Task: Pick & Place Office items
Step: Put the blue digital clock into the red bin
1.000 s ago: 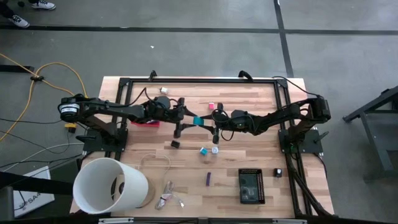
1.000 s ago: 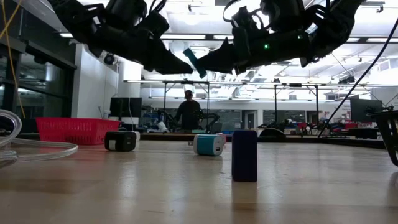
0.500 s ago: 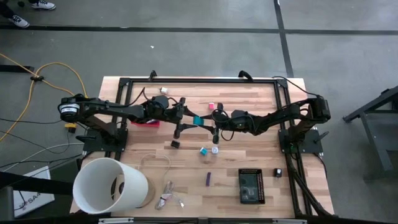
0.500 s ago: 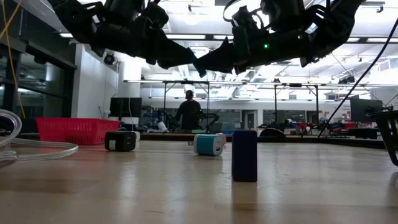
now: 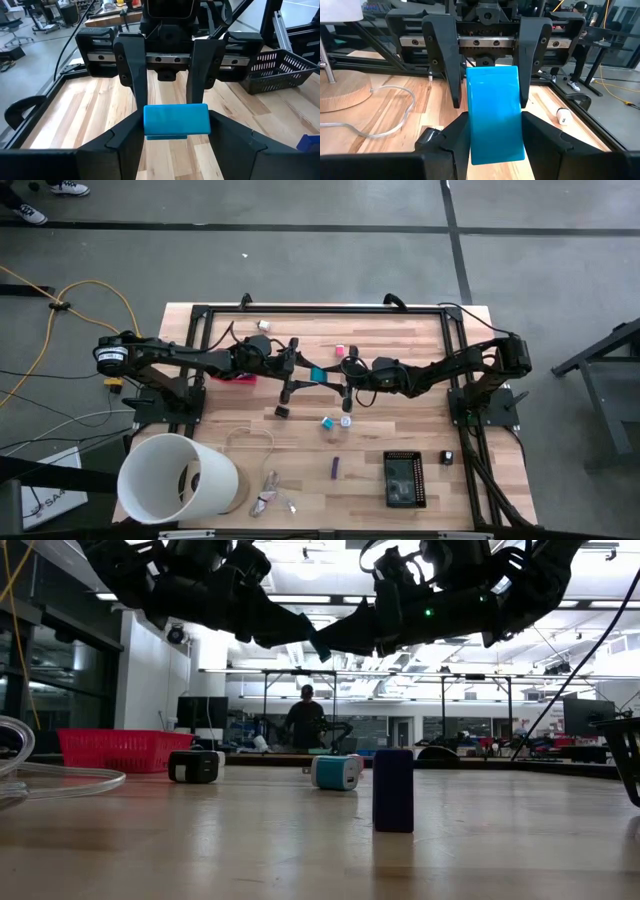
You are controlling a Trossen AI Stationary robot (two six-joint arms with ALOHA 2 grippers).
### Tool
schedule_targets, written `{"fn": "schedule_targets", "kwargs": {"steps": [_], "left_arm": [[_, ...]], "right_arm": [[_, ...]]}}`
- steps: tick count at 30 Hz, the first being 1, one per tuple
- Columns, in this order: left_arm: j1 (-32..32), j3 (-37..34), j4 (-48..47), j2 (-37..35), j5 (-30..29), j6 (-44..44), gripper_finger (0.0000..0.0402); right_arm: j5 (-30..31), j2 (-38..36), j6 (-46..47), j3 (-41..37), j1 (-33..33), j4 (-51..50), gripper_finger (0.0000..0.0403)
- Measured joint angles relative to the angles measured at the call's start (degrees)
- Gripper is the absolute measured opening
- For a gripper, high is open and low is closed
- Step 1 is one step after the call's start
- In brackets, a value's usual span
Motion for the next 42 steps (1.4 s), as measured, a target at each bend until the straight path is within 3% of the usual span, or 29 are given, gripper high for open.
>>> {"fn": "schedule_targets", "kwargs": {"steps": [17,29,42], "left_arm": [[0.0,0.0,0.1,0.0,0.0,-1.5,0.0197],[0.0,0.0,0.3,0.0,-0.2,-1.4,0.0158],[0.0,0.0,0.3,0.0,-0.4,-1.5,0.016]], "right_arm": [[0.2,0.0,0.0,0.0,0.0,0.0,0.0146],[0.3,0.0,0.1,0.0,0.0,0.0,0.0146],[0.3,0.0,0.0,0.0,0.1,0.0,0.0146]]}}
